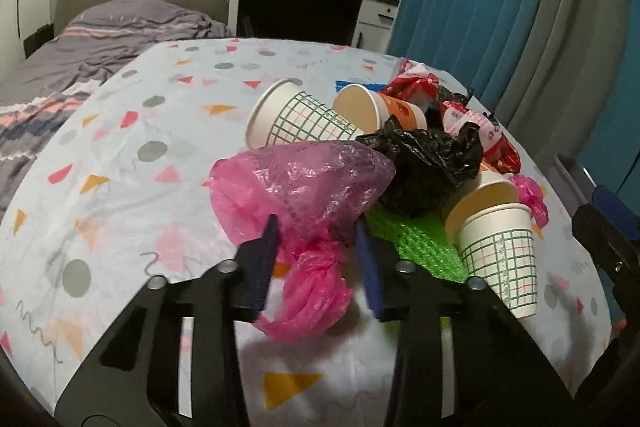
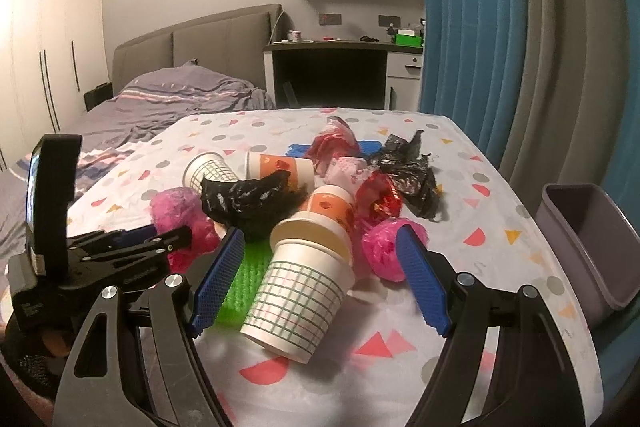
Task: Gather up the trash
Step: 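Grasp the pink plastic bag with the left tool while the right tool approaches the black bag, then grasp the black plastic bag with the right tool and lift it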
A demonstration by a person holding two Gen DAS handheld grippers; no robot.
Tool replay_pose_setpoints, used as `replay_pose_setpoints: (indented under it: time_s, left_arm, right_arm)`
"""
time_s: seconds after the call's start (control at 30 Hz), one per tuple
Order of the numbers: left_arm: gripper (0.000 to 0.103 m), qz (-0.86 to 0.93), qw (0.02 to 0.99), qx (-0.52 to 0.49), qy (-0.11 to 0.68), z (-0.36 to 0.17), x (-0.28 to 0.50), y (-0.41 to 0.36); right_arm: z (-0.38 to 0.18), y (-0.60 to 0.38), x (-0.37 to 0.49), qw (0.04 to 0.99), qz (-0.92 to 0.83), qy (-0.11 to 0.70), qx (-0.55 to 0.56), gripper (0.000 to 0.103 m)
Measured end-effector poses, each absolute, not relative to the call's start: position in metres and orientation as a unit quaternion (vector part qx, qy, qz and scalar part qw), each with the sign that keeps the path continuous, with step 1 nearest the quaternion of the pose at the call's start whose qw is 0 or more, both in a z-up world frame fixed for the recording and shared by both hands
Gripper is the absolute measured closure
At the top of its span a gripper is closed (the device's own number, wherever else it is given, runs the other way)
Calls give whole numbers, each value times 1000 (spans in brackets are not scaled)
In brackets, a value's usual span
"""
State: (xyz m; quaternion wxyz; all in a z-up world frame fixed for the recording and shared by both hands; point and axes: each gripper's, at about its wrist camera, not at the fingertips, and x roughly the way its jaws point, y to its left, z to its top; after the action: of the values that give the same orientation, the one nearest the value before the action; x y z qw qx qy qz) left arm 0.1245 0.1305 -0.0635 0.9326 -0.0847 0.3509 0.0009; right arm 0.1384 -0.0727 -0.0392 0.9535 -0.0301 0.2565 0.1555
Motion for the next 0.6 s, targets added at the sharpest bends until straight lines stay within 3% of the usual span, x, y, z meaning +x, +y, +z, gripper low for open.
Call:
replay_pose_setpoints:
  time_s: [0.1, 0.3, 0.6]
  left_arm:
    - [86, 13, 935, -96, 342, -60, 119, 139]
    - [87, 63, 943, -133, 300, -43, 82, 168]
    - [87, 106, 938, -142, 297, -40, 60, 191]
  right_arm:
    - [-38, -60, 139, 952, 168, 255, -39, 27]
    - [-39, -31, 145, 948, 188, 251, -59, 28]
    - [-51, 7, 168, 939, 188, 274, -88, 44]
